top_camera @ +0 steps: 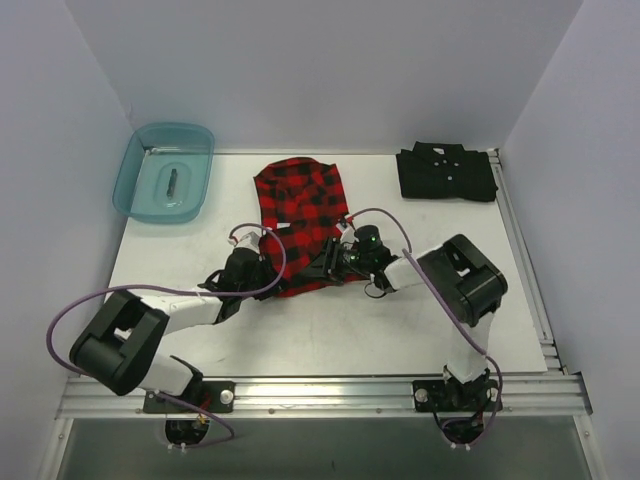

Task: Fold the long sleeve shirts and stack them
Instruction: Fold the shirt

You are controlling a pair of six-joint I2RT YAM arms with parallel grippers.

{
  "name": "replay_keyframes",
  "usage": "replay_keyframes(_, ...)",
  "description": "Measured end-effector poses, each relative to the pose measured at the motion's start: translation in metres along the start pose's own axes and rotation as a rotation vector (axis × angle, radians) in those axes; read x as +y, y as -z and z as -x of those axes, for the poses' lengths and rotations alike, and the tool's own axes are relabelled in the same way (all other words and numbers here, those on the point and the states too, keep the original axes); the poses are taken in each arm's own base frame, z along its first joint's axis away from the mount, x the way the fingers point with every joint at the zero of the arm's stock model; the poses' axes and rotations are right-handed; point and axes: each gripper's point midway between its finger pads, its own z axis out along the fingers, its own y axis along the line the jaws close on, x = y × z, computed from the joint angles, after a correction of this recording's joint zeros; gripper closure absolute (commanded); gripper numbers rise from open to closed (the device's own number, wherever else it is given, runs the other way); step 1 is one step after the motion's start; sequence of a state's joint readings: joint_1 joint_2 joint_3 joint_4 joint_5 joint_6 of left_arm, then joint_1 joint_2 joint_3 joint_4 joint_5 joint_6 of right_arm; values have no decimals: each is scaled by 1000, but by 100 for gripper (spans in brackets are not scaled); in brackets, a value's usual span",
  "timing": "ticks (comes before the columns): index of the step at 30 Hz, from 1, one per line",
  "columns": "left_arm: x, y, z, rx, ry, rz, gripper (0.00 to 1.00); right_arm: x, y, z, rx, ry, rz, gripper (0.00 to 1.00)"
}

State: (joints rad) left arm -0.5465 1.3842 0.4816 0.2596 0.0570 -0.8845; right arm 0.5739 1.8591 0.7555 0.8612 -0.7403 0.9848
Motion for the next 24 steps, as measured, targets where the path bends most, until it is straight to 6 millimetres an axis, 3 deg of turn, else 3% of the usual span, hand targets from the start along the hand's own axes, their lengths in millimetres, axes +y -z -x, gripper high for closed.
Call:
replay_keyframes(3,16,-7,-12,16,28,25,78,-31,-11,-10,25,-62,-39,64)
replay_keyframes(8,15,-9,-11,-10,49,1,80,-34,-8,-5,11,-49,-16,64)
replay_keyframes(13,15,-10,-11,-18,57,-7,82,-45,17,8,-45,-59,-25,64)
replay_keyframes(16,14,-11,-11,-18,60,-9,82,-65,37,22,-99,-90,-55,64)
replay_keyframes(24,16,-13,-10,-26,84,-16,84,-79,66,28,-166,-104,12,65)
